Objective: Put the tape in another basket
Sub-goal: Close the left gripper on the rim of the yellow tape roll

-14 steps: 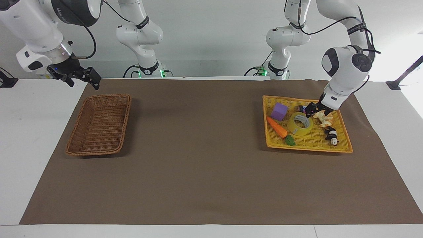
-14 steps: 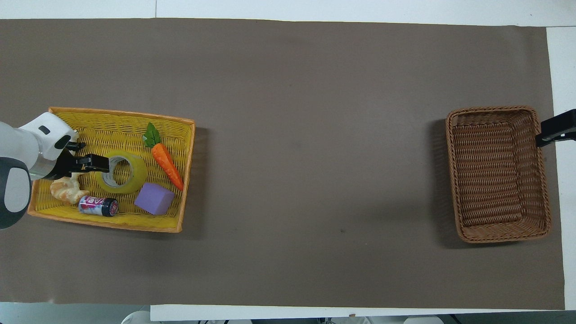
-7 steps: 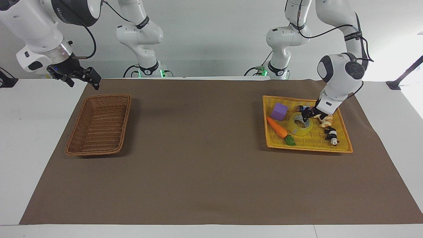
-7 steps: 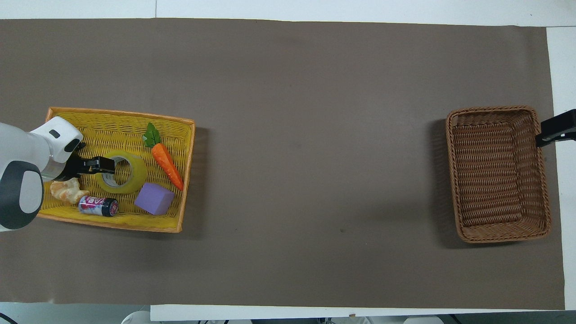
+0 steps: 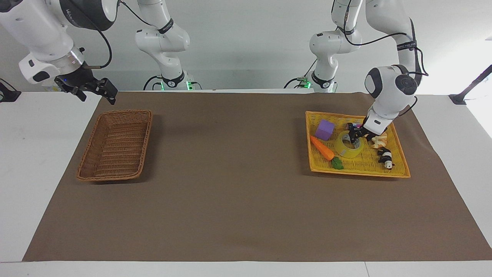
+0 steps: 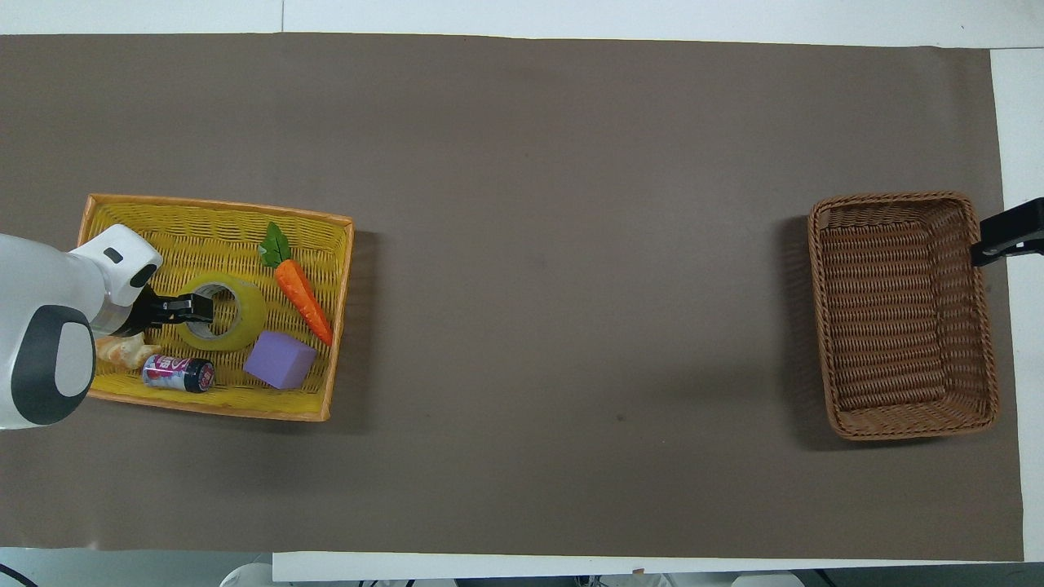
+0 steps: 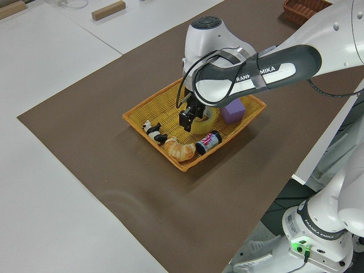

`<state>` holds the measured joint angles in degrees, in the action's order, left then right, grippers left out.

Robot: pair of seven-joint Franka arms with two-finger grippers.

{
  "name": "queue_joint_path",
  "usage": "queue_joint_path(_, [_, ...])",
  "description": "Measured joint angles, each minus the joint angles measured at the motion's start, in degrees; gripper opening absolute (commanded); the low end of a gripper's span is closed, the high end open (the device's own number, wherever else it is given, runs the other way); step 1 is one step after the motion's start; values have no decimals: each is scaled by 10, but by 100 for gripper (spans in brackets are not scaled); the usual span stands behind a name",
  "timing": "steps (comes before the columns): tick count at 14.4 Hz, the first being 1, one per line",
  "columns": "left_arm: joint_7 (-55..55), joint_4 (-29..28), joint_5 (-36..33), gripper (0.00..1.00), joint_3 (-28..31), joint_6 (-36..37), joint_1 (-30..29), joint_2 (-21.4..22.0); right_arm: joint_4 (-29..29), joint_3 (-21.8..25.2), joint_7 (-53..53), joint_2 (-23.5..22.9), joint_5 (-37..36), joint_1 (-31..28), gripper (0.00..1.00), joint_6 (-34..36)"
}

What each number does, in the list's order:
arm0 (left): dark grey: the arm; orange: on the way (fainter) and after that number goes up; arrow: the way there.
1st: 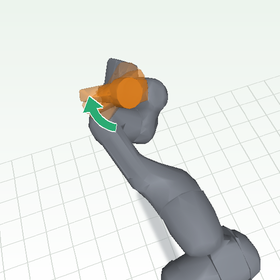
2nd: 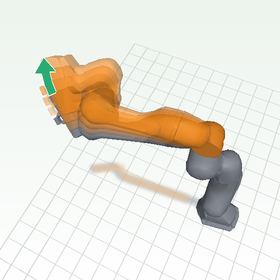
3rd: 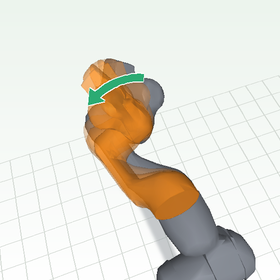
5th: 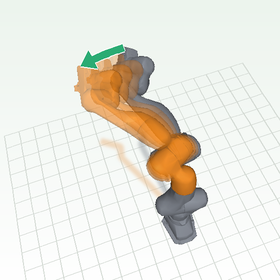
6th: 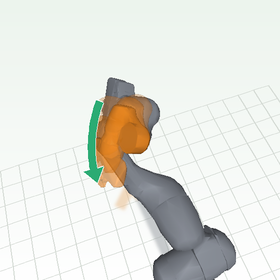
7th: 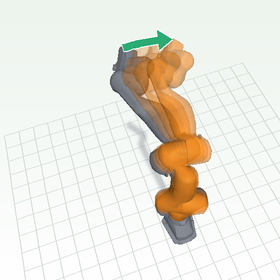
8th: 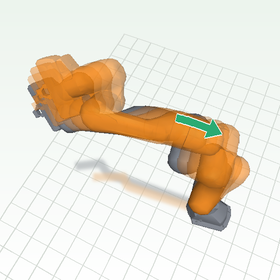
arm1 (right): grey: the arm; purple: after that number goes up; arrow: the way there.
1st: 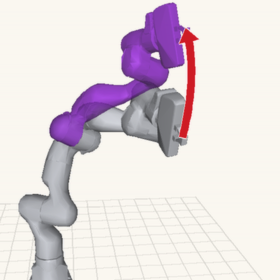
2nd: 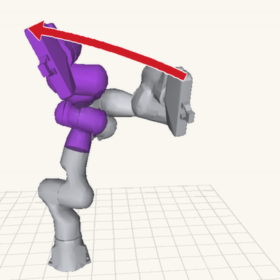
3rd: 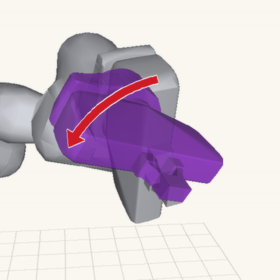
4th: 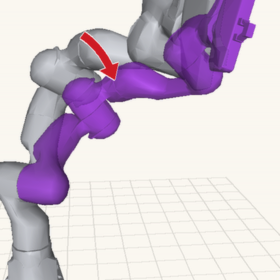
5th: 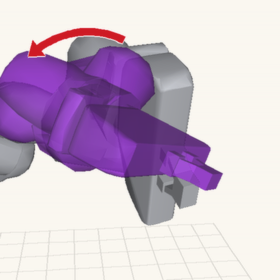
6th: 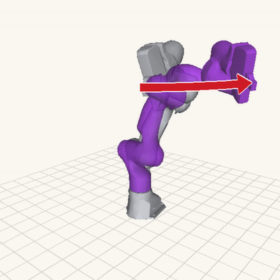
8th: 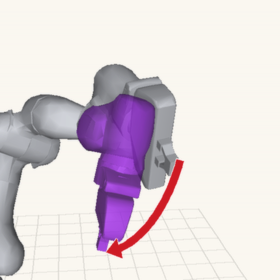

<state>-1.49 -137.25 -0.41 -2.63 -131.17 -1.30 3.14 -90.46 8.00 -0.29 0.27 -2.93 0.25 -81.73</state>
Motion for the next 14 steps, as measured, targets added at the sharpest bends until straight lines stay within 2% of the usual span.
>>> queue_joint_path(5, [4,-15,0,76,-1,-20,1,-13,0,0,0,0,0,0,100,0])
queue_joint_path(8, [5,-17,0,66,-1,-26,1,-19,0,0,0,0,0,0,100,0])
queue_joint_path(11, [7,-18,0,61,-1,-29,1,-20,0,0,0,0,0,0,100,0])
queue_joint_path(12, [7,-19,0,53,-2,-29,1,-22,0,0,0,0,0,0,100,0])
queue_joint_path(14, [7,-19,0,15,-2,-29,1,-26,0,0,0,0,0,0,100,0])
